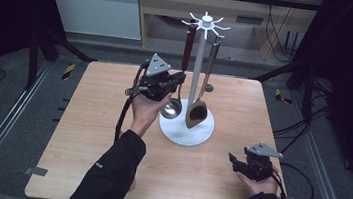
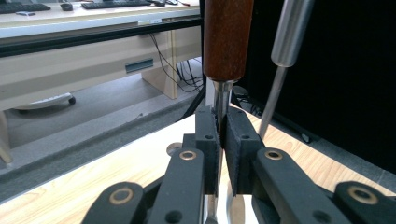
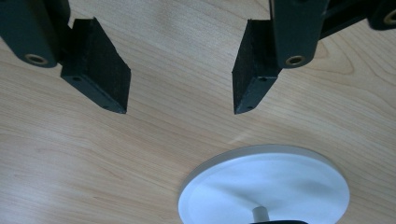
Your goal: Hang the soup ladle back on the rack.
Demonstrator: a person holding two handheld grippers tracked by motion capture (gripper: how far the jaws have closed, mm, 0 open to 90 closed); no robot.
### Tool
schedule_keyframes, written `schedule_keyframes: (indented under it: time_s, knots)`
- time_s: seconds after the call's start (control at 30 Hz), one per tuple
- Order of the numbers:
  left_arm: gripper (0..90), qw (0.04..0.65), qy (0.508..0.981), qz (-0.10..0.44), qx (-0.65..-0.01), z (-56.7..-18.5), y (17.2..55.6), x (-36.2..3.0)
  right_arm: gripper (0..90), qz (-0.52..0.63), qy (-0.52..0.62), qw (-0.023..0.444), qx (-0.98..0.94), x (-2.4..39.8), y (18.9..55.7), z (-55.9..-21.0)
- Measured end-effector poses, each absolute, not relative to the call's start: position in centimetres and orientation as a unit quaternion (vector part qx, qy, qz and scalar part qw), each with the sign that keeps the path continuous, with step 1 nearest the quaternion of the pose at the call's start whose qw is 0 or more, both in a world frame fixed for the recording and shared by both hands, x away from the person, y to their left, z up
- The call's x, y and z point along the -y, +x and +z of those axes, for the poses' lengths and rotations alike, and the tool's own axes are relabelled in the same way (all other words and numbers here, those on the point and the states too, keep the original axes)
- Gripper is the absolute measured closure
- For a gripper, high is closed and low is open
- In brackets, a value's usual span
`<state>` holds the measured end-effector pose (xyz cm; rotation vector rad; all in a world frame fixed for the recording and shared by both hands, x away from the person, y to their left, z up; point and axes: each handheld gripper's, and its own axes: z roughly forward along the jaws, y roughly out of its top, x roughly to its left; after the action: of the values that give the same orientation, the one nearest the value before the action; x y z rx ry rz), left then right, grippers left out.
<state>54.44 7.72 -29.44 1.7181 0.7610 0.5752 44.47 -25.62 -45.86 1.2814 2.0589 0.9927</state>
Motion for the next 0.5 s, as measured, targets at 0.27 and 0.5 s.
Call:
schedule_keyframes:
  time_s: [0.27, 0.5]
  knots:
    - [83.5, 0.553, 0.727, 0.243, -0.327, -29.43, 54.62, -7.46, 38.2, 0.365, 0.473, 0.255, -0.760, 25.64, 44.50, -45.85]
    - [74.8, 0.548, 0.731, 0.242, -0.328, -29.56, 54.54, -7.89, 38.4, 0.368, 0.474, 0.255, -0.758, 25.65, 44.50, -45.79]
